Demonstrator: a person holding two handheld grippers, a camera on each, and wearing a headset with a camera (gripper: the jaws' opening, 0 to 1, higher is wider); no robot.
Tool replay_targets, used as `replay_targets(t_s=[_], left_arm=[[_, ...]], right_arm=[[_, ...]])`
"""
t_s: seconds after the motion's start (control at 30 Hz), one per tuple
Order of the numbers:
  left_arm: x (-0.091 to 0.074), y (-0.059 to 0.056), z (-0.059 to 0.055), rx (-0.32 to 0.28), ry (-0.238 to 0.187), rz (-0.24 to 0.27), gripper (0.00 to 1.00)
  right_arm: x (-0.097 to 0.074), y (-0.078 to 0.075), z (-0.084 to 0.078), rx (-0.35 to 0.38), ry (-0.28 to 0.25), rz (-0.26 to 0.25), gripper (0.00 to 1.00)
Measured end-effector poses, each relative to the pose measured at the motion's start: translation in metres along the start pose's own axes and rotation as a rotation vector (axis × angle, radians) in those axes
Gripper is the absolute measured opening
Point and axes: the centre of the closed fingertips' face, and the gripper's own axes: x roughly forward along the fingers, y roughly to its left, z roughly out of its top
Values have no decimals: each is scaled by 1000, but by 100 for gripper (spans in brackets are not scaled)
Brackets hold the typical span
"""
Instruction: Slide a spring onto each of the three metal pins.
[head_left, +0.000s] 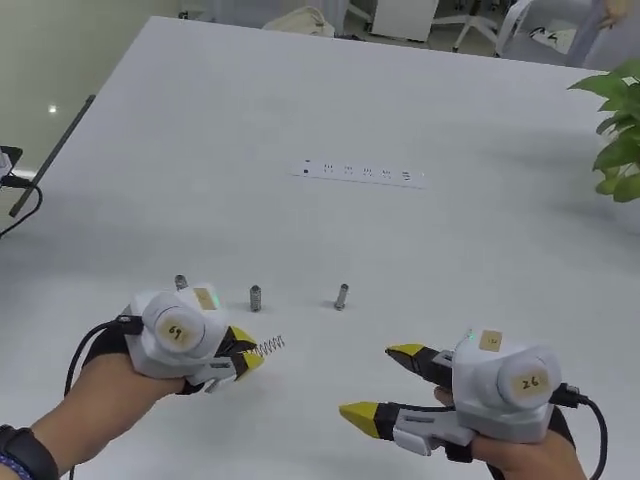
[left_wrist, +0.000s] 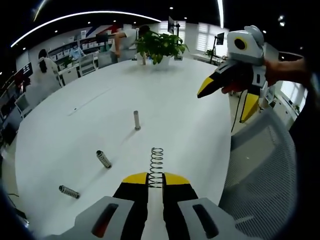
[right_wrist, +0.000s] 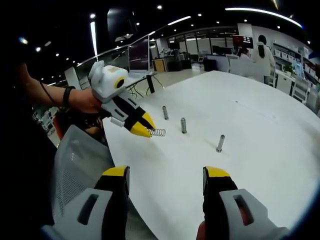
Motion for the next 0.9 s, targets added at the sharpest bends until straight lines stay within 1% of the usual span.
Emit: replay_targets(t_s=[0.23,0.33,0.5,0.67,0.73,0.83,0.9], left_arm=[[-13,-4,1,6,-21,7,2],[-19,-8,4,11,-36,4,2],[-27,-12,11,25,-62,3,2],[-31,-17,15,50,-72,-2,2],[-34,-20,19,67,-75,-3,2],[-36,-23,28,82,-93,-11,2],[-38,-27,35,104,-104,-19,2]], right_arm=[[10,7,7,-25,1,45,54],[15,9,11,-28,-3,67,51],[23,16,21,-46,-13,118,48],[27,16,27,-64,-16,137,45],[28,18,31,-66,-23,151,44],[28,20,34,-76,-27,167,42],[28,20,35,-87,-27,179,41]])
